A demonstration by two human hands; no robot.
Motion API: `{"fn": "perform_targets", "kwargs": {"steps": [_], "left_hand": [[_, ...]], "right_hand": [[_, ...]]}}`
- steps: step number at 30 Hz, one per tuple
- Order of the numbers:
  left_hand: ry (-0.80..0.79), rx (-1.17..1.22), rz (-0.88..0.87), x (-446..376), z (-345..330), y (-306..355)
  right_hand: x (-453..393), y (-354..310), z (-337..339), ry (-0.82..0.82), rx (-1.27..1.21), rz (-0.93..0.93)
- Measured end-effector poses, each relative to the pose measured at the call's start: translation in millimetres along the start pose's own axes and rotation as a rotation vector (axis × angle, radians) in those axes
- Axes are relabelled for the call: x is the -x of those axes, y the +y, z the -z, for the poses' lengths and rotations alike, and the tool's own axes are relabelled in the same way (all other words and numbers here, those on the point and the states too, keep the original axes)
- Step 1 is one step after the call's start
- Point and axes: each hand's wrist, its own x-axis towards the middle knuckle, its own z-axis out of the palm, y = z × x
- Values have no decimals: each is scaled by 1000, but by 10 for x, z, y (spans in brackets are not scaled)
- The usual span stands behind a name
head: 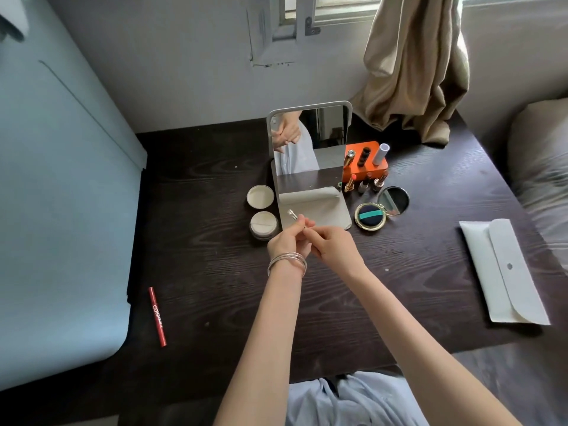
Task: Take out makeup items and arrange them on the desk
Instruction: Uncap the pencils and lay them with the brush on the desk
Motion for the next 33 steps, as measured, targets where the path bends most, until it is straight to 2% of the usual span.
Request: {"fn": "perform_targets", "kwargs": {"steps": [8,13,15,17,20,23,25,28,33], "left_hand": [[28,10,56,-61,12,-109],[40,-11,55,-65,38,-177],[39,49,25,-113,86,-139],[101,95,10,-279,253,36],[87,-75,32,-406,574,397],[-40,-283,64,-264,581,454],[-105,-323,80,-171,479,293],[-134,-378,4,-121,348,57],[-194,-648,-73,-101,270,-7]], "right_hand": [[133,-71,-15,143,532,27],[118,-3,-33,83,537,7],[146,15,-15,17,457,-25],[243,108,12,-49,234,-56],[342,331,113,13,-55,-134],[283,412,130,70,-230,-209],[233,349,84,36,-284,-188],[175,278,17,17,-309,-135],[56,292,-25,19,-346,-125]]}}
